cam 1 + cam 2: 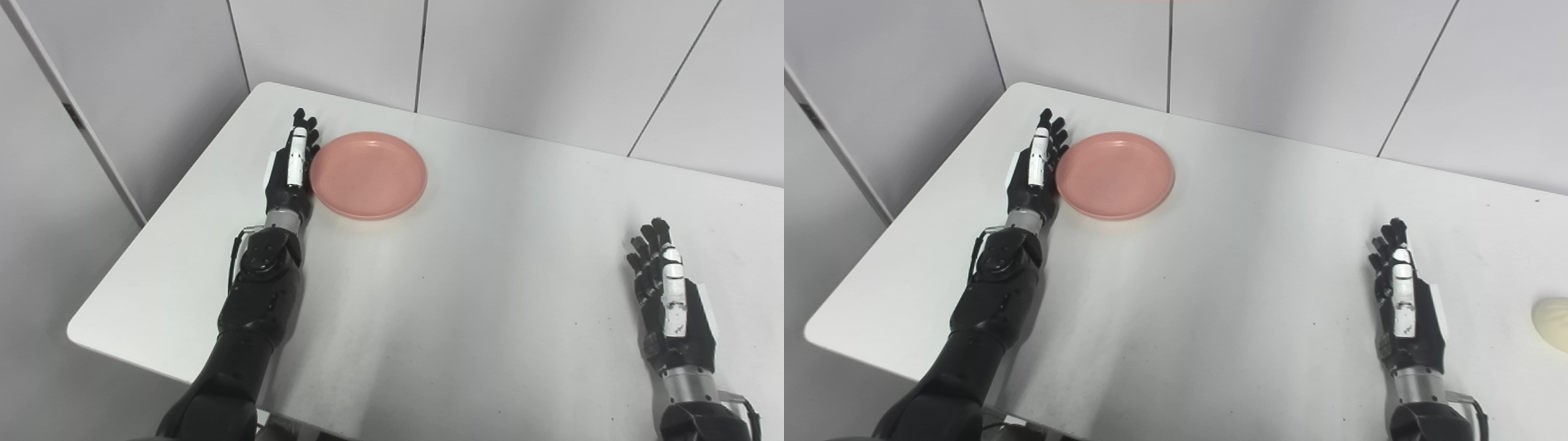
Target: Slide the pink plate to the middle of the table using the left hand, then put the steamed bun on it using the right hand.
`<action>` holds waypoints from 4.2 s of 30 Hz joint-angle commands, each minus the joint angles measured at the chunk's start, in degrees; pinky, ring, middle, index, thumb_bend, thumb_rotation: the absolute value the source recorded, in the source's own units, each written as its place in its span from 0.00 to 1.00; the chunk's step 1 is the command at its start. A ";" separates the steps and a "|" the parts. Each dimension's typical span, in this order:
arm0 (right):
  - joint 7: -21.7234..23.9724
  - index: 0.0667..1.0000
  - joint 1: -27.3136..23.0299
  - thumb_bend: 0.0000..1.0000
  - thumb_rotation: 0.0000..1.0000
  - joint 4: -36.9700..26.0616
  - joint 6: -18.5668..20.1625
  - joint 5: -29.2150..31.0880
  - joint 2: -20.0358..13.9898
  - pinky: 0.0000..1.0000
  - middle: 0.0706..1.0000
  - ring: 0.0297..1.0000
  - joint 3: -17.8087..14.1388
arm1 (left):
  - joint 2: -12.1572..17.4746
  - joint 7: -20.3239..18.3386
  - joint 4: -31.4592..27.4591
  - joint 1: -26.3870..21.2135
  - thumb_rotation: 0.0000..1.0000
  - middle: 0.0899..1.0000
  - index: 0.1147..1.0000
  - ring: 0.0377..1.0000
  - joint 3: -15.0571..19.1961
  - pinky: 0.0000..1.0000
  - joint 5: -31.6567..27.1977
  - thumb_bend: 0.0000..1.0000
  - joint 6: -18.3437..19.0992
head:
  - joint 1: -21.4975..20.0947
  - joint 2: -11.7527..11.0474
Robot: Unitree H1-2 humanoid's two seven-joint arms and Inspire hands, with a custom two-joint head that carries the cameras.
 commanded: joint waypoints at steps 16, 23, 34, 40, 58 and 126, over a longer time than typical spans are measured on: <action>-1.34 1.00 2.65 0.23 1.00 0.80 0.24 -1.95 3.40 1.00 1.00 1.00 1.84 | -3.92 -8.62 -6.53 5.53 1.00 0.98 1.00 0.99 -6.85 1.00 -1.60 0.39 11.45 | -7.57 1.16; -1.29 1.00 2.60 0.23 1.00 0.96 -0.26 -2.33 3.98 1.00 1.00 1.00 2.14 | -6.17 -10.95 -12.56 8.10 1.00 0.99 1.00 0.99 -10.36 1.00 -1.59 0.37 16.19 | -9.57 1.73; -1.90 1.00 2.76 0.20 1.00 -0.08 0.90 -3.37 4.61 1.00 1.00 1.00 3.02 | -8.01 -14.29 -17.68 11.19 1.00 1.00 1.00 1.00 -15.14 1.00 -1.02 0.37 19.41 | -12.02 2.86; -2.28 1.00 2.69 0.21 1.00 0.35 0.40 -3.10 5.41 1.00 1.00 1.00 3.00 | -7.77 -15.59 -18.66 12.31 1.00 1.00 1.00 1.00 -16.36 1.00 -1.01 0.36 19.73 | -13.76 3.33; -3.21 1.00 2.34 0.20 1.00 1.01 -0.83 -3.95 6.23 1.00 1.00 1.00 2.68 | -7.62 -15.56 -20.49 12.89 1.00 1.00 1.00 1.00 -15.29 1.00 -1.34 0.36 20.64 | -17.94 3.72; 25.52 0.90 -13.33 0.97 0.40 -13.27 29.74 -55.27 -37.35 0.73 0.95 0.90 -3.44 | -1.95 -21.74 -13.77 12.09 1.00 1.00 1.00 1.00 -9.31 1.00 -6.17 0.37 17.17 | -45.13 -0.82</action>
